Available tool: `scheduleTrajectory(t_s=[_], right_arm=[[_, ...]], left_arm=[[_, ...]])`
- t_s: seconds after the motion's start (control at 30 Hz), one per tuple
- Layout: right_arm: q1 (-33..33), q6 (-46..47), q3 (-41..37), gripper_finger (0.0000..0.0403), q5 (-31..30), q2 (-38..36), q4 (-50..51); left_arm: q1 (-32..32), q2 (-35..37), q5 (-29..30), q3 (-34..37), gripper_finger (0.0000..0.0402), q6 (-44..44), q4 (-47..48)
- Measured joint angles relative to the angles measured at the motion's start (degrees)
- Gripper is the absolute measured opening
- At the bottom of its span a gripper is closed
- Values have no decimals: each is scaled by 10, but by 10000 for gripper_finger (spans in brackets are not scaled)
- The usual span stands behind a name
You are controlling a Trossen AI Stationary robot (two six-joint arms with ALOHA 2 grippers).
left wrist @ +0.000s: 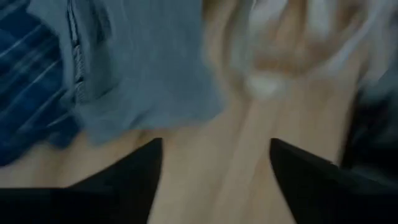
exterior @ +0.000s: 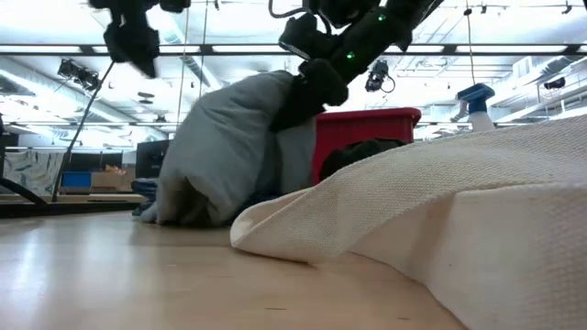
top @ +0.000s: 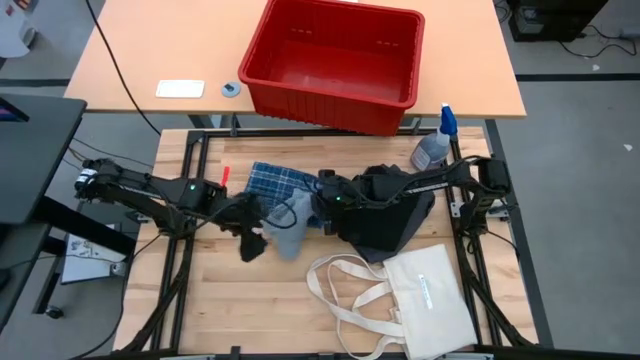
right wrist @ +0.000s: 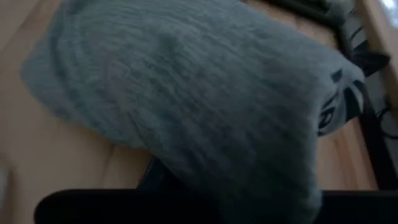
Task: Fold laundry
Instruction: Stack the gray shirt on top of the black shirt
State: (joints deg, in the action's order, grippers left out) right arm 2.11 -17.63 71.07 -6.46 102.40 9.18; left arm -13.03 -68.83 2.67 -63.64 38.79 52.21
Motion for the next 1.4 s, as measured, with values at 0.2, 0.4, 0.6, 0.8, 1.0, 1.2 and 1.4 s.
scheduleTrajectory(t_s=[0.2,0.4,0.6,0.8,1.0,1.2,1.4], right_arm=[[-2,27,46,46,0,-4,86],[-2,44,79,46,1,-4,110],[-13,47,83,46,13,-5,135],[-31,61,84,46,21,-10,188],[-28,60,84,48,23,-37,215],[-29,61,84,49,34,-62,223],[-32,89,84,50,26,-84,247]], left_arm=[[-33,-37,156,0,385,131,-102],[-34,-133,195,0,396,152,-120],[-32,-211,235,0,396,201,-137],[-42,-266,248,0,396,245,-145],[-86,-277,302,0,375,210,-156],[-135,-277,458,14,349,217,-162],[-148,-277,509,106,346,240,-334]])
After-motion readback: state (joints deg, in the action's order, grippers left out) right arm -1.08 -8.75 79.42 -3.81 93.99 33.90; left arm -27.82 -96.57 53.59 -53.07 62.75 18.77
